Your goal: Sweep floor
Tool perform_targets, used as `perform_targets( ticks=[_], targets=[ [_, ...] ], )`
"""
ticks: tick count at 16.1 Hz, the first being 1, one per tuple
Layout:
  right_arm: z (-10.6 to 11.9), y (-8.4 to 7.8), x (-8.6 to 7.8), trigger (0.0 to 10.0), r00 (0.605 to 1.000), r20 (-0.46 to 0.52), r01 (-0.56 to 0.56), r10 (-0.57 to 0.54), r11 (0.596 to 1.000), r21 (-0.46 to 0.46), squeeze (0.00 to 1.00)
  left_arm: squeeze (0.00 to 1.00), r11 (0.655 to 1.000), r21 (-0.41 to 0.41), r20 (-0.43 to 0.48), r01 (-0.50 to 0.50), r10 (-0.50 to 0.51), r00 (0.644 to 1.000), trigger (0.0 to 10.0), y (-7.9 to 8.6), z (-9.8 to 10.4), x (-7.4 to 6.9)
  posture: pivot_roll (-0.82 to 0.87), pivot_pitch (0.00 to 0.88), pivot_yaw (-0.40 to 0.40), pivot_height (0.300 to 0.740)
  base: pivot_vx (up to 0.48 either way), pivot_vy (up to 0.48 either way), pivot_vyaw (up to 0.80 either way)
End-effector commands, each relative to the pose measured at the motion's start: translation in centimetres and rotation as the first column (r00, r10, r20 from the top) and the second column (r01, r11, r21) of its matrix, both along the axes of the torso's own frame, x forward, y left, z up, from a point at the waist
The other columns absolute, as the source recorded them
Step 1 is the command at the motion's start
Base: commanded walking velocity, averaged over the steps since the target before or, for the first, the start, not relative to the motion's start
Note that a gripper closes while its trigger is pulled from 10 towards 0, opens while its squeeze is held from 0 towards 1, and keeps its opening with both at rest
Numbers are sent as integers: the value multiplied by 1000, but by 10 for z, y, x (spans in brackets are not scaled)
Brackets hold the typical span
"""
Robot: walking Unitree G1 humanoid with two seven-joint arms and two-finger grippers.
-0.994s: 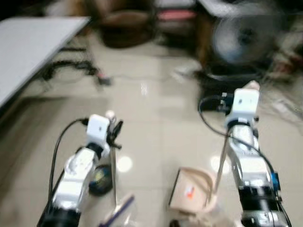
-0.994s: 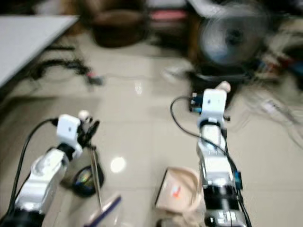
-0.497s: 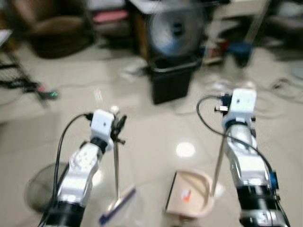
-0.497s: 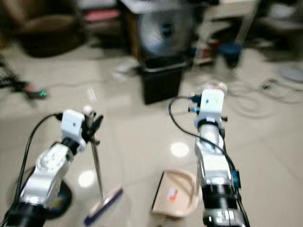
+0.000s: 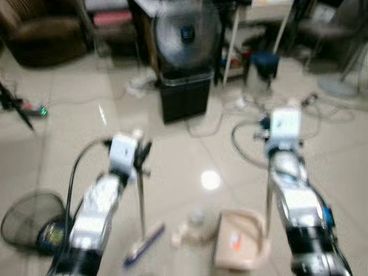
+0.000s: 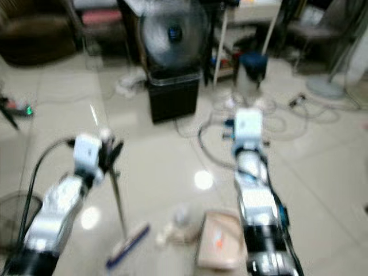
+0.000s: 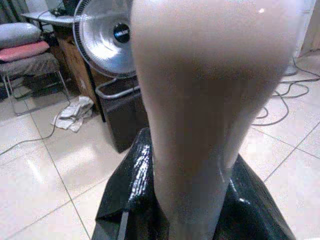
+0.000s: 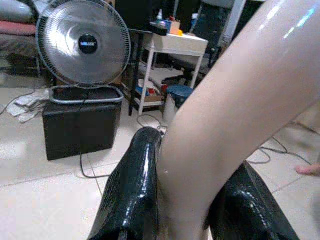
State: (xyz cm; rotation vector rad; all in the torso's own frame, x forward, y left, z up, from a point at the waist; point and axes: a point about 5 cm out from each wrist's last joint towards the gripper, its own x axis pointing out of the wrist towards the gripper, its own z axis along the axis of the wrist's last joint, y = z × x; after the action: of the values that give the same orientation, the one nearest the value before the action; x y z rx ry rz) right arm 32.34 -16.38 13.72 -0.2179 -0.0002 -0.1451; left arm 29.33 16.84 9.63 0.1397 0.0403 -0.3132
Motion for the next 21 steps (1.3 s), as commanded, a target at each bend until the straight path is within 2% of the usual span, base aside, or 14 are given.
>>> perform_targets(
  ticks=[1,6,8,10,15,16,18,21],
  targets=[
    [9,-1,1,10000,999,37,-6,6,1000,-3,0,0,1000,15,46,-3,2,999,10000,0,10,5,-28,0,36,740,0,-480,0],
    [8,-1,1,10000,999,35,-25,25,1000,-6,0,0,1000,6,46,5,-5,999,10000,-3,11,7,-31,0,38,740,0,-381,0],
    [8,0,1,10000,999,32,-34,34,999,-7,0,0,1000,-8,-7,-13,13,1000,10000,-2,7,9,-30,0,38,740,0,480,0],
    [8,0,1,10000,999,32,-34,34,999,-5,0,0,1000,1,10,-17,17,1000,10000,-2,8,9,-30,0,39,740,0,480,0],
    [6,-2,1,10000,999,33,-29,30,999,-16,0,0,996,6,62,-89,88,994,10000,4,15,15,-30,0,38,740,0,0,0],
    [5,-6,1,10000,999,19,-27,29,998,-63,0,0,995,16,94,-101,99,991,10000,3,19,15,-32,0,38,740,0,0,0],
    [4,-7,1,10000,999,12,-35,36,996,-80,0,0,995,11,97,-100,99,990,10000,3,19,15,-32,0,38,740,0,0,0],
    [1,-12,0,10000,999,-7,-37,37,995,-96,0,0,996,-2,101,-90,90,991,10000,1,19,15,-35,0,38,740,202,0,681]
  ],
)
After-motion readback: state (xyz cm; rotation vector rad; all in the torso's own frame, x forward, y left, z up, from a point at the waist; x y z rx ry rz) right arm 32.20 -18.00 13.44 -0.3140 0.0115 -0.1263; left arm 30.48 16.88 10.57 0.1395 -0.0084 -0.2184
